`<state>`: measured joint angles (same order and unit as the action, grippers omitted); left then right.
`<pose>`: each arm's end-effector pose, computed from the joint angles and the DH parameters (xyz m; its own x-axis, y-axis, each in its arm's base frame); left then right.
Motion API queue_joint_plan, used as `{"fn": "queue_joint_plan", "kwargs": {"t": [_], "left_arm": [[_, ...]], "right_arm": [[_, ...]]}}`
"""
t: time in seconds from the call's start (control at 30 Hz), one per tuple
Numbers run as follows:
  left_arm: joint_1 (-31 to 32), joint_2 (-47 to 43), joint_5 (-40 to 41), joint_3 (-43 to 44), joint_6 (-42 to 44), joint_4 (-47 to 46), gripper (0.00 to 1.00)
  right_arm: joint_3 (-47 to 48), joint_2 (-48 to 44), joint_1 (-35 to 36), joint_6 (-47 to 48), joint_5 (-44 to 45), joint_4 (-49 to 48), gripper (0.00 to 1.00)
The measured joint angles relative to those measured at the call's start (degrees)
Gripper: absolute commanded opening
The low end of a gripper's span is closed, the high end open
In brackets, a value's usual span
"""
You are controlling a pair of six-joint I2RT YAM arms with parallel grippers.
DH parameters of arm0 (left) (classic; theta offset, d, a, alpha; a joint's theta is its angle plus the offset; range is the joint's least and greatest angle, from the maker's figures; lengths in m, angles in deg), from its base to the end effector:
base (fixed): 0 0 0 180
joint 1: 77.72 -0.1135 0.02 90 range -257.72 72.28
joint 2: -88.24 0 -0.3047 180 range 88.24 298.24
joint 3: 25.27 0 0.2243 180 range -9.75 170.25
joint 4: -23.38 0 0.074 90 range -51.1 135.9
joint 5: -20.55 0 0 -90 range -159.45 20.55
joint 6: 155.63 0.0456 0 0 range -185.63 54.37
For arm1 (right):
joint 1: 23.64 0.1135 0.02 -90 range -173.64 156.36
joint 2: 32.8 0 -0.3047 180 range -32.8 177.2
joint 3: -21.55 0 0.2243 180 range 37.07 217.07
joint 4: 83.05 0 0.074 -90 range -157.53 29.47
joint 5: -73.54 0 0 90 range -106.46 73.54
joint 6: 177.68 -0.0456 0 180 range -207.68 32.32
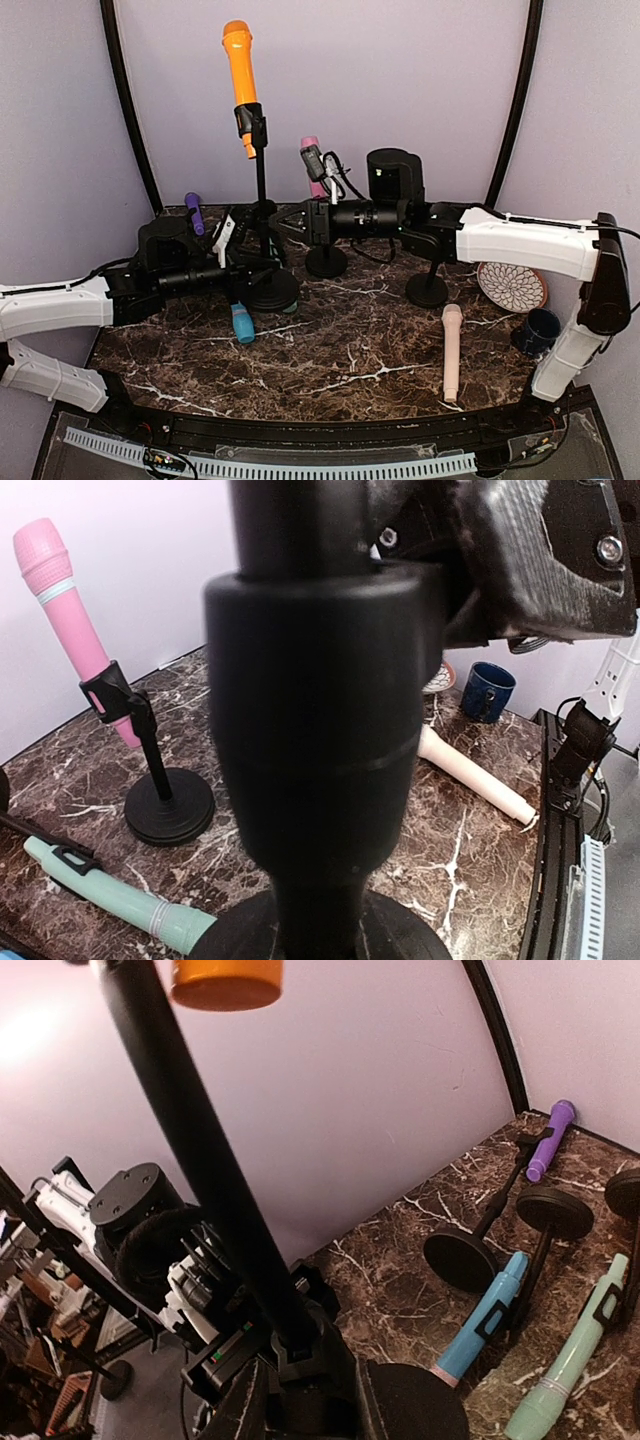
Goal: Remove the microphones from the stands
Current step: Unscrew the knob on the stand of the microphone stand.
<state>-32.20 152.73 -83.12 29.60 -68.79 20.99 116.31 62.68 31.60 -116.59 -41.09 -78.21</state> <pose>0.1516 -0.1697 0.3361 -0.1353 0.0614 -0.9889 0.8514 0.5177 -0.0844 0.2058 0.3298 0.4028 -0.5237 0.0161 -0.8517 -0.8341 0.1939 0.5165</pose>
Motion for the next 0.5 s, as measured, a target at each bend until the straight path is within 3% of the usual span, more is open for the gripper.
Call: {"fn": "queue_joint_plan", "kwargs": {"t": [0.3,0.5], "left_arm": [[0.0,1.4,-5.9,0.7,-1.5,-0.1,0.0],[0.0,2.0,-7.2,0.8,-1.6,-0.2,0.0]], "right_arm": [[2.7,-2.8,3.0,21.8,6.1,11.8,0.31],[2.8,-3.3,4.1,27.6,8.5,14.2,0.55]]}}
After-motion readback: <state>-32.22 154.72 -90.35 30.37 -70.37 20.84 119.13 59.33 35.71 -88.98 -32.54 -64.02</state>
